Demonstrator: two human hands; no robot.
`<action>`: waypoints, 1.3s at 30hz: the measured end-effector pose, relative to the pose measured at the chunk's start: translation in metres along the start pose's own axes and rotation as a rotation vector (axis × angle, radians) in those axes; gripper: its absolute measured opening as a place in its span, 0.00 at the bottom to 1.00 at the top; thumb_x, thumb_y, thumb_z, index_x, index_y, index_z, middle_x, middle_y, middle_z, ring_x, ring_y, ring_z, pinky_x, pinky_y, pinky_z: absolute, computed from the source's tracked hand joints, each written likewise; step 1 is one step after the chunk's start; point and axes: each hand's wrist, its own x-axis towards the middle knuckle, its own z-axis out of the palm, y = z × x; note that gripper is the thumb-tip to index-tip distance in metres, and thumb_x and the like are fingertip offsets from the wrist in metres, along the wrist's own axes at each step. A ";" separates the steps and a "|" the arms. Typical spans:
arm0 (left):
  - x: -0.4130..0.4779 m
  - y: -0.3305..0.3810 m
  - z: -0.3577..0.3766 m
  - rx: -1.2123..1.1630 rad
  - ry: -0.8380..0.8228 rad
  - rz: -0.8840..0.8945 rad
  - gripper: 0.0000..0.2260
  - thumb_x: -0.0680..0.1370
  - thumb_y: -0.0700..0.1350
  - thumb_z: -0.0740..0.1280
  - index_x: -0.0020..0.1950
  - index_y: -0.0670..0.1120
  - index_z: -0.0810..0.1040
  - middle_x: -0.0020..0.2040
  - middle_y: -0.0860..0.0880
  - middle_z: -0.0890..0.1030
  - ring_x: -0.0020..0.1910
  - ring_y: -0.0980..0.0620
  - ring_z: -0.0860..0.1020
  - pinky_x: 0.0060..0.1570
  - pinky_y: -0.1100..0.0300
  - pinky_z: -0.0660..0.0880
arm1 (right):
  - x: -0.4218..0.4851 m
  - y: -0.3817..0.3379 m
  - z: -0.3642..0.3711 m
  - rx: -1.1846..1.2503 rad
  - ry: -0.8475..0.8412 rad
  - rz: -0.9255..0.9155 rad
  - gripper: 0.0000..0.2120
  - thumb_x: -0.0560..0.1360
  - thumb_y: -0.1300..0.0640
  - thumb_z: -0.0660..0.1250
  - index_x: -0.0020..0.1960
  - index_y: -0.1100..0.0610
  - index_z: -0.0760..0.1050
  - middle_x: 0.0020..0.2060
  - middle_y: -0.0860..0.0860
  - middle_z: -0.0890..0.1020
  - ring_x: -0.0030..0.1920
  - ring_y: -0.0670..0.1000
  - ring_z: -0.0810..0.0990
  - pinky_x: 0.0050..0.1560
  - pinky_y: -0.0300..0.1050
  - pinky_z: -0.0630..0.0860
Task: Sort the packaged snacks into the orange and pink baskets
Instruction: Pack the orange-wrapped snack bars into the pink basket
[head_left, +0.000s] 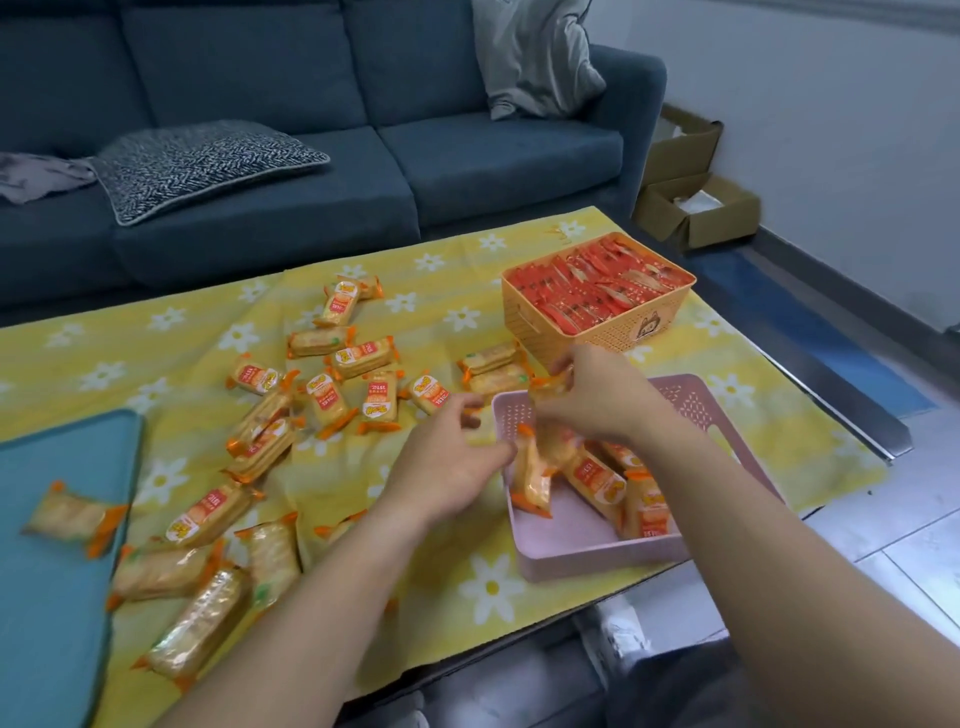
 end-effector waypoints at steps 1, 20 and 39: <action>0.002 0.003 -0.003 0.027 0.053 0.126 0.29 0.70 0.52 0.76 0.70 0.54 0.73 0.60 0.56 0.78 0.50 0.56 0.77 0.47 0.64 0.72 | -0.001 -0.002 0.000 0.140 -0.003 -0.040 0.18 0.66 0.54 0.75 0.53 0.53 0.74 0.41 0.49 0.82 0.40 0.49 0.81 0.38 0.44 0.77; 0.028 -0.007 0.008 0.290 0.081 0.417 0.14 0.72 0.44 0.70 0.55 0.59 0.78 0.53 0.57 0.79 0.54 0.50 0.75 0.55 0.49 0.74 | 0.009 0.016 0.061 -0.230 -0.229 0.076 0.14 0.73 0.47 0.67 0.52 0.56 0.74 0.52 0.57 0.82 0.57 0.60 0.82 0.48 0.49 0.74; 0.030 0.001 0.020 0.404 0.081 0.351 0.19 0.70 0.41 0.70 0.58 0.56 0.77 0.56 0.53 0.73 0.60 0.45 0.71 0.59 0.50 0.72 | 0.002 0.022 0.013 0.107 0.063 0.093 0.14 0.72 0.54 0.71 0.34 0.57 0.69 0.35 0.61 0.84 0.40 0.61 0.83 0.35 0.49 0.76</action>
